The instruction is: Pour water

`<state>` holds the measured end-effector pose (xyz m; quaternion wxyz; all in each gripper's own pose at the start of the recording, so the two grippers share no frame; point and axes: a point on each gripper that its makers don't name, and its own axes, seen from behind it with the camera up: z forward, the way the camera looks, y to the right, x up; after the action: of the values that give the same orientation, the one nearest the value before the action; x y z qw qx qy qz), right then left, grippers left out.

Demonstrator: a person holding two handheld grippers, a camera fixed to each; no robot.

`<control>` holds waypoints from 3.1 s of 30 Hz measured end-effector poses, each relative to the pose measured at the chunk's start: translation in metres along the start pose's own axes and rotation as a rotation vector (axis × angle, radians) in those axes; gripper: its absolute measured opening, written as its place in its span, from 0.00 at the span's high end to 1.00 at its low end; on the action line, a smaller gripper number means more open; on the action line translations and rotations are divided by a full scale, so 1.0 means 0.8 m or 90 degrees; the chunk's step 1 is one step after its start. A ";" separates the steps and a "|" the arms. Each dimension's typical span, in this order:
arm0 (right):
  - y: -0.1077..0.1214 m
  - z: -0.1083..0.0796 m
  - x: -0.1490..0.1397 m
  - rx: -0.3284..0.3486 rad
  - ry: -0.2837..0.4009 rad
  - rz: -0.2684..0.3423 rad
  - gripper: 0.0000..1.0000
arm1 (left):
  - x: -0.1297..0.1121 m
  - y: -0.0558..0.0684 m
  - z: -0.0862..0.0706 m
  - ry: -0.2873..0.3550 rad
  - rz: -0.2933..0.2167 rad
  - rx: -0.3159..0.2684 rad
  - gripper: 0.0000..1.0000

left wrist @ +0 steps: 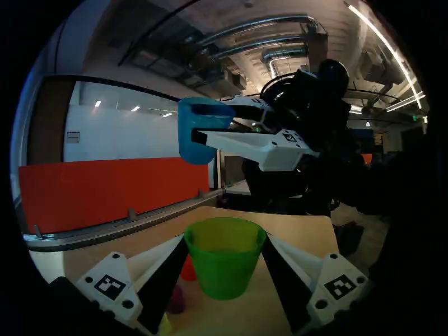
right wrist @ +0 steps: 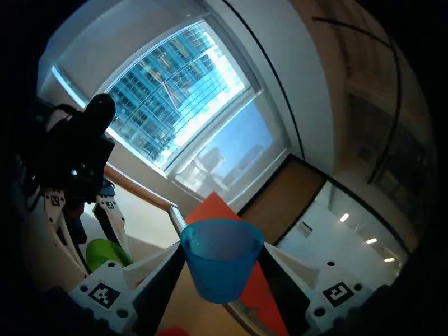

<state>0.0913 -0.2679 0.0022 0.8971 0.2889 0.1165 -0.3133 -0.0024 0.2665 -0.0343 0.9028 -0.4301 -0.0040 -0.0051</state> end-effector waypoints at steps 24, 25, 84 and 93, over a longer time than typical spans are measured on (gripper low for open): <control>-0.002 -0.003 -0.021 0.058 -0.011 0.300 0.11 | -0.003 0.004 -0.002 -0.016 0.014 -0.008 0.13; -0.002 -0.004 -0.025 0.057 -0.014 0.300 0.11 | -0.005 0.003 -0.003 -0.018 0.013 -0.007 0.13; -0.141 -0.055 -0.312 0.206 -0.242 0.400 0.10 | -0.211 -0.024 -0.012 -0.324 0.012 -0.048 0.13; -0.157 -0.059 -0.340 0.218 -0.270 0.396 0.10 | -0.230 -0.027 -0.011 -0.361 0.028 -0.055 0.13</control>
<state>-0.2005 -0.1854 0.0141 0.8923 0.3842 -0.2176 -0.0943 -0.1868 0.2470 -0.0257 0.8463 -0.4523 -0.2471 0.1347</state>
